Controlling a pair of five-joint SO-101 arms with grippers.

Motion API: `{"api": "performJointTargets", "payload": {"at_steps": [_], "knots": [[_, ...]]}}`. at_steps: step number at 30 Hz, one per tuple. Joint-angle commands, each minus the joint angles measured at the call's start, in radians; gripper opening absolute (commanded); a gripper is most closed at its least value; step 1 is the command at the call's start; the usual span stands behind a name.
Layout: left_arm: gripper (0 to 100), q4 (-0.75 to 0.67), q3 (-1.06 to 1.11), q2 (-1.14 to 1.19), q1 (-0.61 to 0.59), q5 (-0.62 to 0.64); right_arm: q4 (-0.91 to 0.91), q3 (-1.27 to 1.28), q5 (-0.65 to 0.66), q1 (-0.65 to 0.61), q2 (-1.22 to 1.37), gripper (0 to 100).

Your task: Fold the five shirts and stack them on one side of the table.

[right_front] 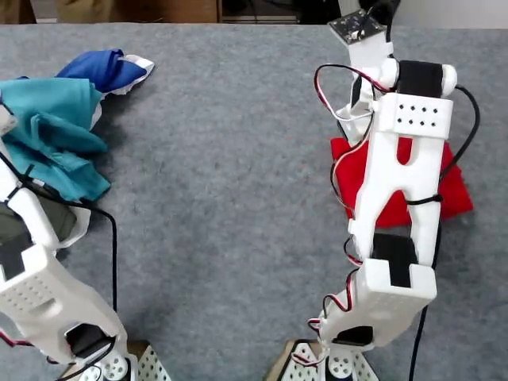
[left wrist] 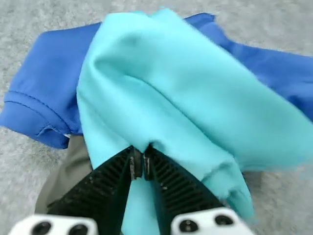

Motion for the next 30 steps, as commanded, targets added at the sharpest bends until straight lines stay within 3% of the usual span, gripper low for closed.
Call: {"api": "performJointTargets", "payload": {"at_steps": [1,10,19,24,28,30], "knots": [[2,0.086,-0.091,-0.114,0.041,0.005,0.015,-0.004,0.0,-0.002,-0.071,8.1],[2,0.293,-0.138,-0.321,0.226,0.006,0.017,-0.002,0.0,-0.001,-0.071,8.1],[2,0.308,-0.127,-0.499,0.661,-0.003,0.017,-0.002,0.006,0.094,-0.071,8.3],[2,0.307,-0.057,-0.495,0.844,0.005,0.017,-0.002,0.009,0.174,-0.071,8.3],[2,0.307,0.06,-0.501,0.867,0.0,0.02,0.022,0.087,0.2,-0.073,8.3],[2,0.307,0.112,-0.501,0.801,0.003,0.02,0.071,0.124,0.193,-0.073,8.4]]}}
